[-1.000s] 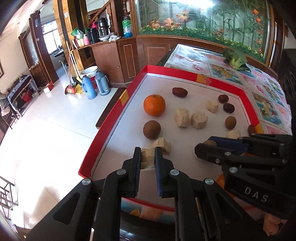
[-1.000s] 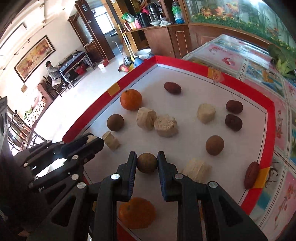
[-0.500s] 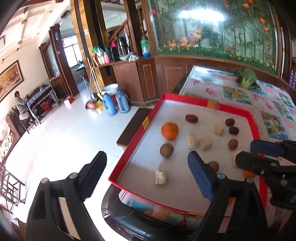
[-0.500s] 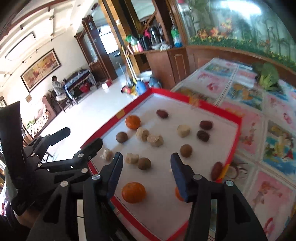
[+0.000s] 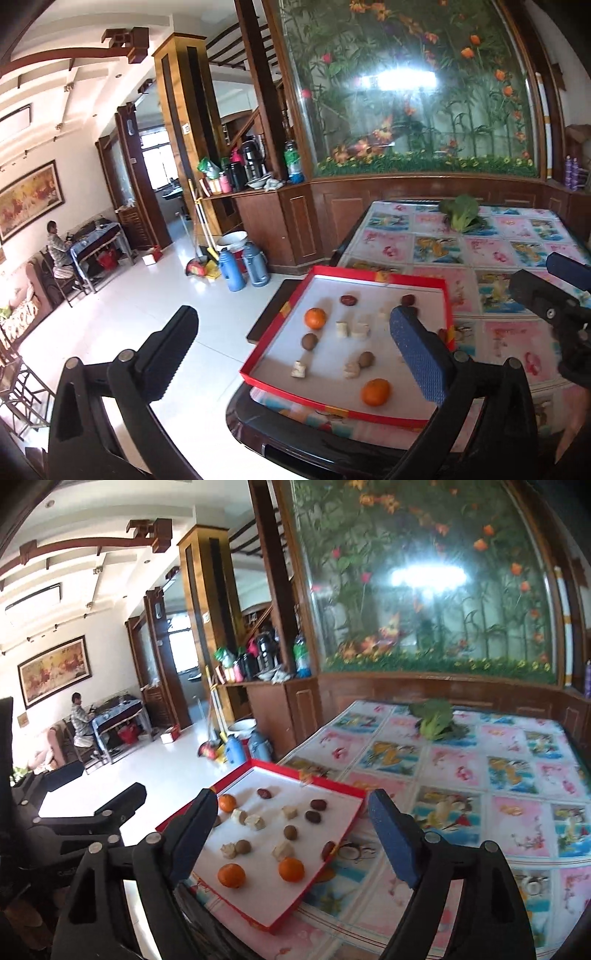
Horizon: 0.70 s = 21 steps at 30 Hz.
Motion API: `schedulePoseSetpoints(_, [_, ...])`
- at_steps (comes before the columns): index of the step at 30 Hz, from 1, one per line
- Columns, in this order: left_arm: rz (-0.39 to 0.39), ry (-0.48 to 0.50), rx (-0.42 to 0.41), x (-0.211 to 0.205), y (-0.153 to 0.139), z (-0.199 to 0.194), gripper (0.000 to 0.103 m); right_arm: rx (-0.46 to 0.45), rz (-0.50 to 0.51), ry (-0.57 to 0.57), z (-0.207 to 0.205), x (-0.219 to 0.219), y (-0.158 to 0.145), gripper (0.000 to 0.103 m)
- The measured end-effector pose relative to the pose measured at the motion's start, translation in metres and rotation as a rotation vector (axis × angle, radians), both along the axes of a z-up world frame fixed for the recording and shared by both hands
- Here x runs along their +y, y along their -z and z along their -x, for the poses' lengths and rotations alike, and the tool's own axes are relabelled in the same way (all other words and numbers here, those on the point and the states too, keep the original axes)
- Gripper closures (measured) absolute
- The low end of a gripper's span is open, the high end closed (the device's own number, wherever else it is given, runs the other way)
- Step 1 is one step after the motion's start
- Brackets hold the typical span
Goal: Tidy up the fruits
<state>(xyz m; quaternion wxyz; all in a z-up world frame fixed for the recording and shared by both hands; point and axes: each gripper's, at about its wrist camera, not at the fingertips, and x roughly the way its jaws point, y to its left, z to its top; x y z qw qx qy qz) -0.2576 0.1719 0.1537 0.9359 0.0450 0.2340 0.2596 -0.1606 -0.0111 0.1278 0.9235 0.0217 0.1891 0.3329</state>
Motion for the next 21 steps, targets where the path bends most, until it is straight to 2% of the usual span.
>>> schedulePoseSetpoints(3, [0.014,0.003,-0.034,-0.010,-0.011,0.011,0.000,-0.026,-0.038,0.039,0.009,-0.015,-0.006,0.015])
schedulePoseSetpoints(5, [0.029,0.000,-0.054,-0.015,-0.017,0.018,0.000,-0.037,-0.062,0.051,0.015,-0.025,-0.007,0.006])
schedulePoseSetpoints(7, [0.041,0.006,-0.065,-0.019,-0.019,0.023,0.000,-0.053,-0.079,0.066,0.020,-0.032,-0.008,0.002])
schedulePoseSetpoints(11, [0.036,0.018,-0.066,-0.027,-0.019,0.027,0.000,-0.080,-0.073,0.079,0.025,-0.039,-0.009,0.001])
schedulePoseSetpoints(21, [0.025,0.022,-0.069,-0.036,-0.023,0.023,0.000,-0.069,-0.107,0.037,0.018,-0.029,0.000,0.001])
